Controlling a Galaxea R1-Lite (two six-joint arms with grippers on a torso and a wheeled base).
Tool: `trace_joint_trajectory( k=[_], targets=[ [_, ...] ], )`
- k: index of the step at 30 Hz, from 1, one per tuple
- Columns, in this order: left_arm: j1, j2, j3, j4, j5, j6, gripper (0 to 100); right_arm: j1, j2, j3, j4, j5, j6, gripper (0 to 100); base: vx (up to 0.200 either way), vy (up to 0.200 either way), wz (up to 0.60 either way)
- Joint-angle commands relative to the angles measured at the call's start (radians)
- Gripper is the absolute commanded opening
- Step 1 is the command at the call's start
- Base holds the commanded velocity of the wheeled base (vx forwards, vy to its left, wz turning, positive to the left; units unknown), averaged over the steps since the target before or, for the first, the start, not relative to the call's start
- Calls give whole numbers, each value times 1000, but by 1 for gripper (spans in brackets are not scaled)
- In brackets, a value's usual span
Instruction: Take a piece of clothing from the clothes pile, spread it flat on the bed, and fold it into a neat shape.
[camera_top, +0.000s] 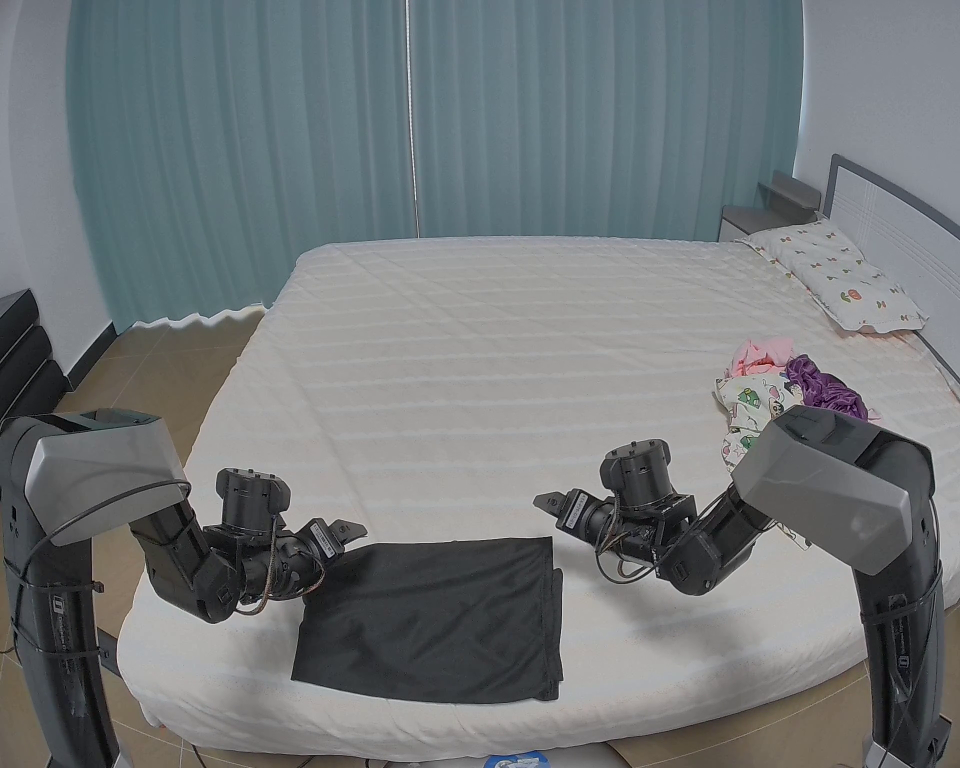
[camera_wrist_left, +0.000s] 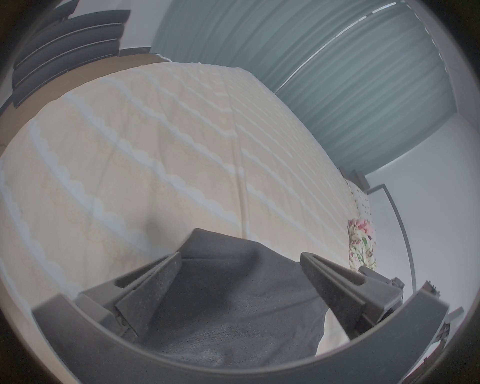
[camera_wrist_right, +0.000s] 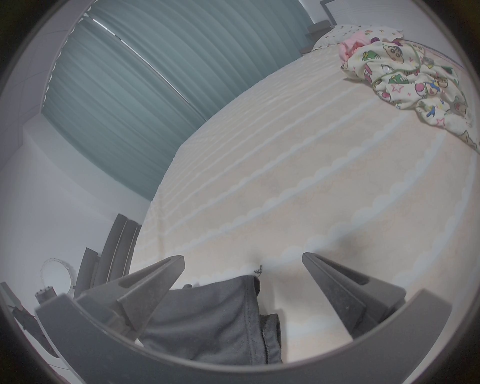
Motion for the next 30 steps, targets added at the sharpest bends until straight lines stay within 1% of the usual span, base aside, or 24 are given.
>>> trace_joint_trajectory(
  k=[1, 2, 4, 6, 7, 10, 12, 13, 14, 17, 18, 19, 21, 23, 25, 27, 30],
  targets=[
    [26, -169, 90, -22, 8, -46, 100, -60, -136, 101, 0, 0, -14, 100, 0, 0, 0],
    [43, -225, 100, -30, 6, -49, 100, -80, -179, 140, -2, 0, -21, 100, 0, 0, 0],
    [52, -254, 100, -31, 6, -51, 100, -94, -214, 170, -2, 0, -22, 100, 0, 0, 0],
    [87, -316, 96, -33, 8, -45, 100, -117, -329, 270, -3, 2, -18, 100, 0, 0, 0],
    [89, -319, 94, -33, 8, -45, 100, -118, -335, 276, -3, 2, -18, 100, 0, 0, 0],
    [132, -373, 87, -23, 9, -34, 100, -132, -478, 402, -49, 2, -24, 100, 0, 0, 0],
    [150, -400, 94, -22, 9, -23, 100, -135, -531, 443, -74, 2, -25, 100, 0, 0, 0],
    [176, -455, 105, -16, 9, -2, 100, -137, -613, 516, -98, 0, -37, 100, 0, 0, 0],
    [184, -474, 113, -16, 9, 5, 100, -138, -640, 539, -103, -2, -48, 100, 0, 0, 0],
    [221, -590, 149, -14, 11, 29, 100, -154, -795, 671, -132, -3, -166, 100, 0, 0, 0],
    [221, -590, 149, -14, 11, 29, 100, -154, -795, 671, -132, -3, -166, 100, 0, 0, 0],
    [236, -656, 168, -5, 11, 44, 100, -155, -883, 741, -163, -3, -209, 100, 0, 0, 0],
    [245, -705, 179, 12, 11, 63, 100, -157, -943, 781, -175, -5, -231, 100, 0, 0, 0],
    [265, -804, 197, 66, 11, 109, 100, -157, -1045, 836, -169, -46, -277, 100, 0, 0, 0],
    [277, -885, 208, 118, 11, 130, 100, -158, -1108, 878, -170, -90, -323, 100, 0, 0, 0],
    [287, -959, 211, 173, 11, 138, 100, -160, -1162, 911, -180, -113, -370, 100, 0, 0, 0],
    [297, -1066, 211, 276, 11, 152, 100, -187, -1268, 948, -169, -123, -438, 100, 0, 0, 0]
  ],
)
